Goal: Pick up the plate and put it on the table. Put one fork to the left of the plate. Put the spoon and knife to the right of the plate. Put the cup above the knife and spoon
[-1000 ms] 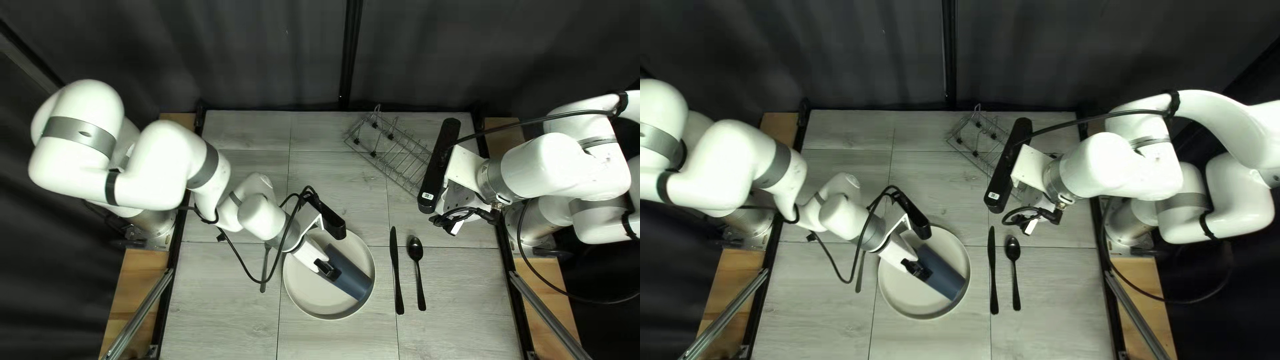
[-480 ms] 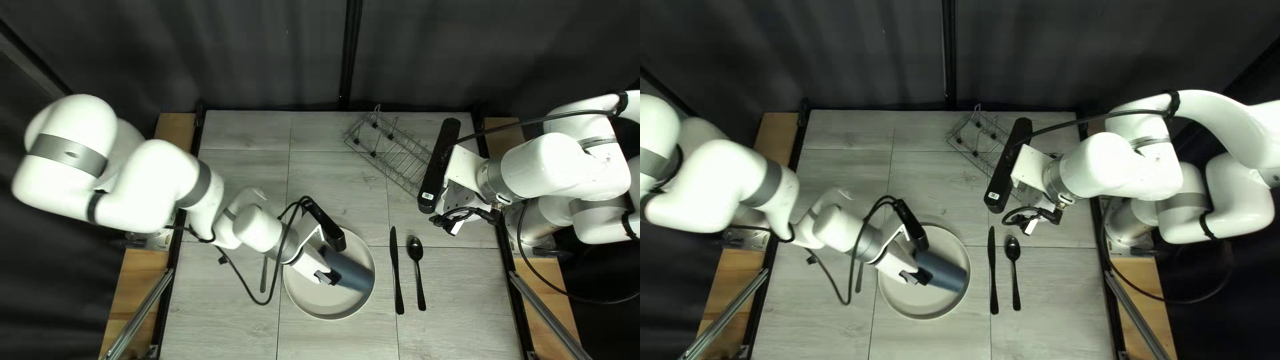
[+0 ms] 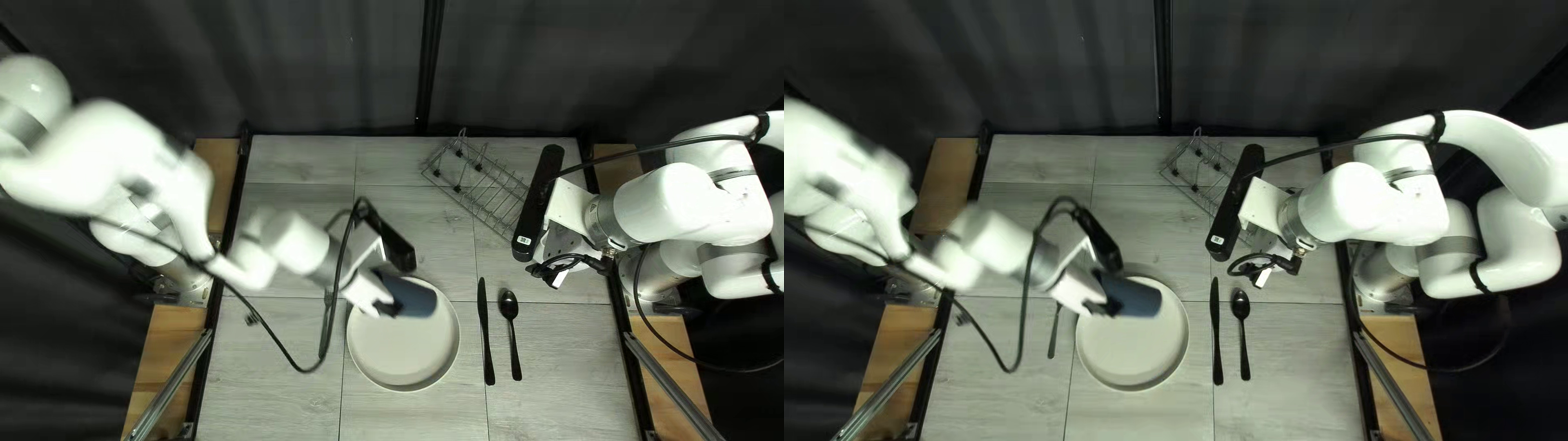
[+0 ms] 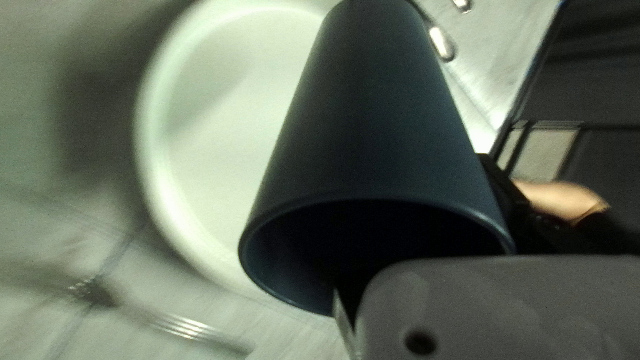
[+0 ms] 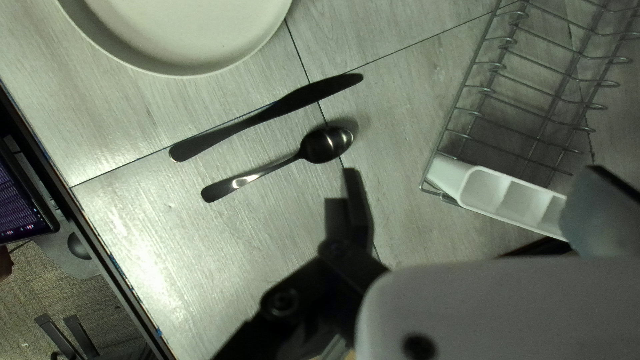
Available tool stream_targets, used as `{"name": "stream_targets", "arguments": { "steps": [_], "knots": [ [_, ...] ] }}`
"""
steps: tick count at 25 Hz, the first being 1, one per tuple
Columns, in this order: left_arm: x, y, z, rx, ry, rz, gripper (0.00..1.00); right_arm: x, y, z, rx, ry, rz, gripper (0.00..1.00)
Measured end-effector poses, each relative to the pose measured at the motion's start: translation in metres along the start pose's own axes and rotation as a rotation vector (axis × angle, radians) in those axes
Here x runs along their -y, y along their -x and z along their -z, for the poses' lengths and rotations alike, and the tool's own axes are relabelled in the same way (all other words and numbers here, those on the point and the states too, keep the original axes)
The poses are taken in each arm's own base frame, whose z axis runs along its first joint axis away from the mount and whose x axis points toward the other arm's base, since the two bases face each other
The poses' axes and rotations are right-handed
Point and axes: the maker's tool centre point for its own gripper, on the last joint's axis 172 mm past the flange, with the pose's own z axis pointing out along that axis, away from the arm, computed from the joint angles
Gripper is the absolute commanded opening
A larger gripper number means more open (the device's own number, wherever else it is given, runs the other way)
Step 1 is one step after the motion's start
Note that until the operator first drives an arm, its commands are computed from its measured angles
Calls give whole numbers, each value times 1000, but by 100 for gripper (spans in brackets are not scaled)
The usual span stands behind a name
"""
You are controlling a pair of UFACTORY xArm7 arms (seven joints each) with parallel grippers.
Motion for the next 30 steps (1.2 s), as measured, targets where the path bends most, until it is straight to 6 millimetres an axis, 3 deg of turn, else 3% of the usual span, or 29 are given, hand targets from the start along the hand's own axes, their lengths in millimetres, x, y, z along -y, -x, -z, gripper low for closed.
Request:
{"name": "stream_targets", "arguments": {
  "steps": [3, 5, 9, 14, 22, 25, 30],
  "knots": [
    [29, -13, 34, 78, -66, -17, 0, 0, 0, 0, 0, 0, 0, 100],
    [36, -24, 53, 97, -86, -14, 0, 0, 0, 0, 0, 0, 0, 100],
    [39, -29, 63, 104, -91, -11, 0, 0, 0, 0, 0, 0, 0, 100],
    [60, -33, 53, 147, -143, -2, 0, 0, 0, 0, 0, 0, 0, 100],
    [94, -37, 22, 358, -270, -82, 0, 0, 0, 0, 0, 0, 0, 100],
    [103, -34, 8, 420, -302, -110, 0, 0, 0, 0, 0, 0, 0, 100],
    [119, -28, 1, 477, -325, -121, 0, 0, 0, 0, 0, 0, 0, 100]
  ]
}}
